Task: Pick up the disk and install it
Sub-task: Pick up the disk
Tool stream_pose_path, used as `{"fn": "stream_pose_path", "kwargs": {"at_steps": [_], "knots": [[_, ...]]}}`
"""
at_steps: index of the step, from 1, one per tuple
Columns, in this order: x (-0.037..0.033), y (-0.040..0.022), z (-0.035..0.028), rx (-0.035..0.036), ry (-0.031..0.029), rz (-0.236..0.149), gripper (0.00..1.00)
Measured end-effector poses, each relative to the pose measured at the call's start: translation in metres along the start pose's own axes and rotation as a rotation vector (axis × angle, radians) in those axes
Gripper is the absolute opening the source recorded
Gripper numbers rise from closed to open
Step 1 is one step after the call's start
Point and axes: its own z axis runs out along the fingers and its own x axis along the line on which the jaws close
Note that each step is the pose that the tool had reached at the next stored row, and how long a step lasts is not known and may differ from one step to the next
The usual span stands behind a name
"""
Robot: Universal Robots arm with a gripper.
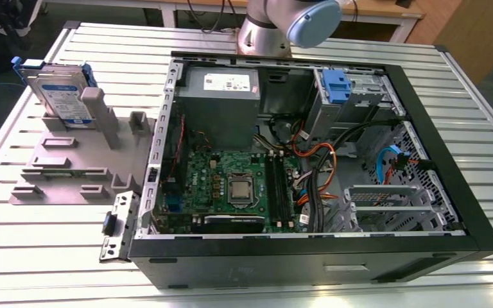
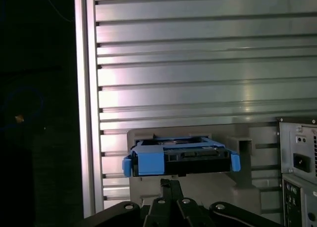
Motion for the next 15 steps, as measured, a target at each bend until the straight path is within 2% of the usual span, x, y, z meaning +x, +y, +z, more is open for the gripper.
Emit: {"fn": "stream_pose_path", "kwargs": {"at_steps": [4,15], "knots": [[0.0053,0.0046,0.0029,0.0001,0.0002,0.000,0.11],[0.0059,0.0047,0.0032,0.0000,0.0000,0.000,0.11]]}}
